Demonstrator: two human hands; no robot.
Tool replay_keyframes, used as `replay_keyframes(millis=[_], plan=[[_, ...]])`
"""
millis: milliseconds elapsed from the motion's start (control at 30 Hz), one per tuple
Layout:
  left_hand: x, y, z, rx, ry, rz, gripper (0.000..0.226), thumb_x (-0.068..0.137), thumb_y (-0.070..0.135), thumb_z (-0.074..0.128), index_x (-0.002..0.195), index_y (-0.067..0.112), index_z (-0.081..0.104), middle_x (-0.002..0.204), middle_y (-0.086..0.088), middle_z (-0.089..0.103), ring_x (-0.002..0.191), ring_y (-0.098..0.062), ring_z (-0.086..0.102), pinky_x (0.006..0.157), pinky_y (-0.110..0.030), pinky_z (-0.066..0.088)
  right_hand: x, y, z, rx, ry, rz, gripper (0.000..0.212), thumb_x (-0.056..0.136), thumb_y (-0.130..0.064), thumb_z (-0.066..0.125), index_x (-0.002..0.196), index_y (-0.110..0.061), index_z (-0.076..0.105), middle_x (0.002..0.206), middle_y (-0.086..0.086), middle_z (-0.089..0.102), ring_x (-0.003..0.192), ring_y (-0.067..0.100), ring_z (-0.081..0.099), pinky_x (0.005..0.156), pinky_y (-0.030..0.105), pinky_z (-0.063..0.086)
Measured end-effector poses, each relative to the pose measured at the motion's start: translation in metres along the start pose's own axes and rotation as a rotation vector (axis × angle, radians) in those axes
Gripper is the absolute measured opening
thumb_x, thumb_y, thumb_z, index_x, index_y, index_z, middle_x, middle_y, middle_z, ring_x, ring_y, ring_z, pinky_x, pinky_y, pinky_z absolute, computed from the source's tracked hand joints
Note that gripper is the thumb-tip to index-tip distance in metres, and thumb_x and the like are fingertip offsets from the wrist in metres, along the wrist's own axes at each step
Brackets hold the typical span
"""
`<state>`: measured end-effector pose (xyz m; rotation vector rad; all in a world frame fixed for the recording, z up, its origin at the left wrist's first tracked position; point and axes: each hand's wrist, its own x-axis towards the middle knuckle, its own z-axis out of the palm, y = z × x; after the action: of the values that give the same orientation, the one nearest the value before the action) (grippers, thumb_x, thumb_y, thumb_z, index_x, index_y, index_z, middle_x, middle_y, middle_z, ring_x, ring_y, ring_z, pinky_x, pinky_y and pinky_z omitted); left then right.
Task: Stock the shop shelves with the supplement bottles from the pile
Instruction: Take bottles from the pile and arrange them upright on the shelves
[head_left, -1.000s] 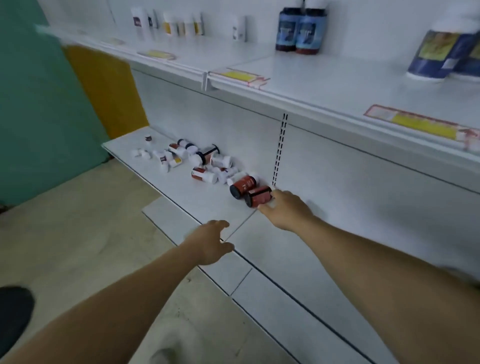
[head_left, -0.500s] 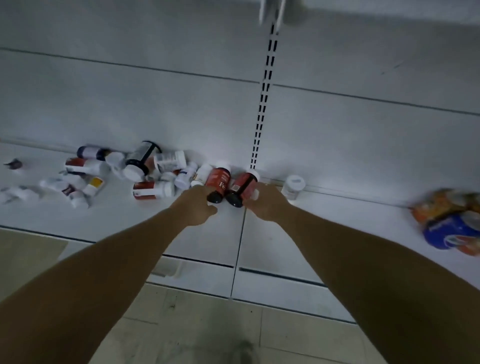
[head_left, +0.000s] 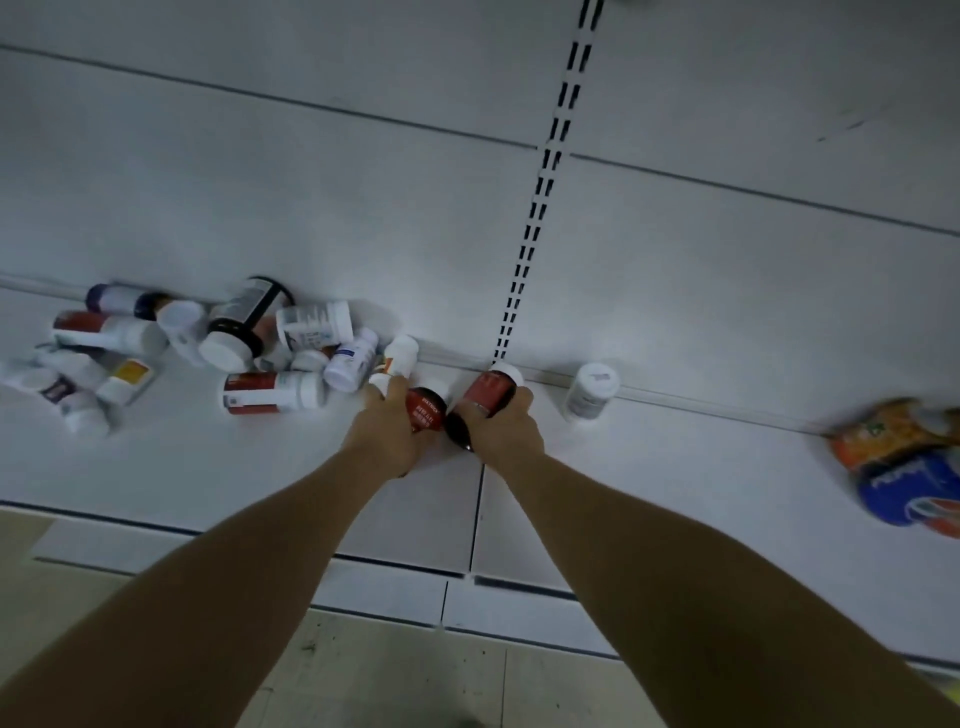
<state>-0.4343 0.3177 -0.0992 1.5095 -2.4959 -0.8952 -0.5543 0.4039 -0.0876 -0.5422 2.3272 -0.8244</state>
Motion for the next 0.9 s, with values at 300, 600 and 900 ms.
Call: replay_keyframes(millis=[300,600,900], plan=[[-0.104,0.017,-0.078,-1.243,-0.147,-0.393,0.034,0.095,0.028,0.049,0.127,0.017,0.045,0.111,-0.015,0.062,0.095,-0.032,0.063,0.076,-0.048,0.054,-0.119,0.001,-0.069,1.163,-0.496,0.260,0.035,0.080,-0.016,0.047,0.112,-0.001,0.052,0.099,0.020,0.061,0.088,0.033,0.060,0.085,0.048,0.051],[-0.253,0.065,-0.162,-1.596,-0.498,0.030,0.103,0.041,0.049,0.090,0.131,0.017,0.050,0.111,-0.013,0.067,0.098,-0.032,0.066,0.070,-0.044,0.057,-0.290,-0.007,-0.144,1.394,-0.421,0.108,0.063,0.074,-0.046,0.057,0.125,-0.009,0.055,0.100,0.014,0.063,0.084,0.023,0.061,0.076,0.036,0.050],[-0.318,0.185,-0.158,-1.450,-0.733,0.306,0.096,0.035,0.051,0.091,0.120,0.027,0.055,0.109,-0.010,0.068,0.090,-0.027,0.068,0.073,-0.046,0.056,-0.382,0.039,-0.271,1.388,-0.062,-0.116,0.068,0.076,-0.055,0.053,0.126,-0.009,0.055,0.102,0.017,0.065,0.082,0.024,0.064,0.066,0.036,0.053]])
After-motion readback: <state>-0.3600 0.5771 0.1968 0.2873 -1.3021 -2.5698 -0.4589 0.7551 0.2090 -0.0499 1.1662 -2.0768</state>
